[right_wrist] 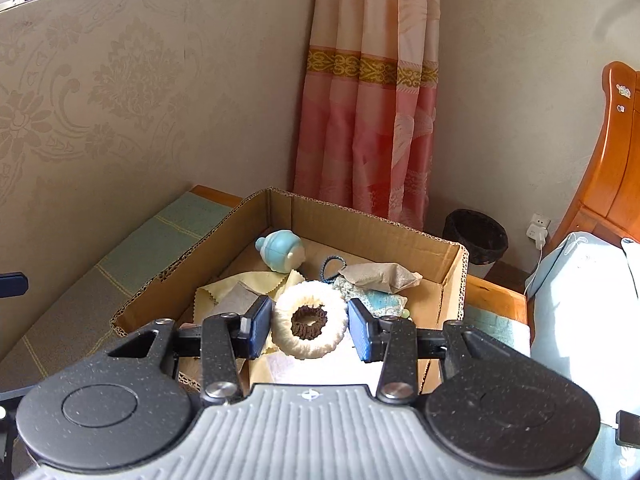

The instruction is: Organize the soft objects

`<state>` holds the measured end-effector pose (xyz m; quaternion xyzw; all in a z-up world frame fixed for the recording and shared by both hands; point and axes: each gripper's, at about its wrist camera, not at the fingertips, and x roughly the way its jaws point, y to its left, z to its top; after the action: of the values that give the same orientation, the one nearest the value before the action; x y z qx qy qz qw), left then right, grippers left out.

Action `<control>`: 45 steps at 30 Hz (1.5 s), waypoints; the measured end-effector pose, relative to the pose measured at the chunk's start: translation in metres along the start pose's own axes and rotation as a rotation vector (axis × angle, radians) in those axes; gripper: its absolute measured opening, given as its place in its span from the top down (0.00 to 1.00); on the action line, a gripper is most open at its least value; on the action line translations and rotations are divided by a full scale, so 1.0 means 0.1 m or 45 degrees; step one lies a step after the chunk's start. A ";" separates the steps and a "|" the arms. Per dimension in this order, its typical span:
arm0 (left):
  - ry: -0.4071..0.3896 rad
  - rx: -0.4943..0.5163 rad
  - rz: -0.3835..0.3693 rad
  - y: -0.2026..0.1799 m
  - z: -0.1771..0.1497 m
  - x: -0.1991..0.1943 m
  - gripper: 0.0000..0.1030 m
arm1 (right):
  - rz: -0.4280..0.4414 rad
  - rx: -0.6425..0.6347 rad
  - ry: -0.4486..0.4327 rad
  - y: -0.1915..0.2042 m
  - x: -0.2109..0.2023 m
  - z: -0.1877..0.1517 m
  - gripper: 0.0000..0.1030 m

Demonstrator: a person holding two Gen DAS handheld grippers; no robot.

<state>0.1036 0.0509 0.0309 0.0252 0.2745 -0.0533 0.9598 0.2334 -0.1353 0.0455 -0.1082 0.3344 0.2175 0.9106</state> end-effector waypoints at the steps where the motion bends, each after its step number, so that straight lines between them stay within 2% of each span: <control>1: 0.001 -0.006 0.028 0.04 0.00 0.00 0.01 | 0.009 0.012 0.009 -0.02 0.07 0.05 0.55; 5: -0.003 -0.030 0.081 0.14 -0.03 0.00 0.01 | 0.029 0.042 0.064 -0.05 0.43 0.25 0.55; 11: 0.013 -0.044 0.102 0.19 -0.09 0.00 0.01 | 0.027 0.045 0.127 -0.02 0.80 0.39 0.55; 12: 0.017 -0.038 0.114 0.19 -0.10 -0.01 0.01 | 0.014 0.042 0.133 -0.01 0.84 0.41 0.52; 14: 0.018 -0.026 0.128 0.18 -0.10 -0.01 0.01 | -0.021 0.025 0.119 0.01 0.87 0.42 0.36; 15: 0.013 -0.027 0.130 0.18 -0.10 -0.02 0.01 | -0.041 0.013 0.117 0.02 0.89 0.42 0.19; 16: 0.011 -0.030 0.130 0.18 -0.10 -0.03 0.01 | -0.055 0.012 0.108 0.03 0.88 0.42 0.06; 18: 0.002 -0.037 0.126 0.18 -0.09 -0.05 0.01 | -0.043 0.014 0.091 0.03 0.82 0.40 0.00; 28: 0.016 -0.060 0.141 0.12 -0.08 -0.12 0.01 | -0.075 0.049 0.182 0.04 0.41 0.25 0.00; 34: 0.038 -0.060 0.141 0.04 -0.07 -0.16 0.01 | -0.177 0.057 0.252 0.13 0.06 0.07 0.00; 40: 0.084 -0.043 0.137 -0.07 -0.06 -0.17 0.01 | -0.227 0.056 0.242 0.25 -0.37 -0.17 0.00; 45: 0.129 -0.053 0.157 -0.12 -0.03 -0.17 0.01 | -0.292 0.132 0.203 0.29 -0.70 -0.40 0.00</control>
<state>0.0869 0.0407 0.0372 0.0247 0.3218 0.0128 0.9464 0.1494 -0.1466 0.0598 -0.1156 0.4018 0.0851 0.9044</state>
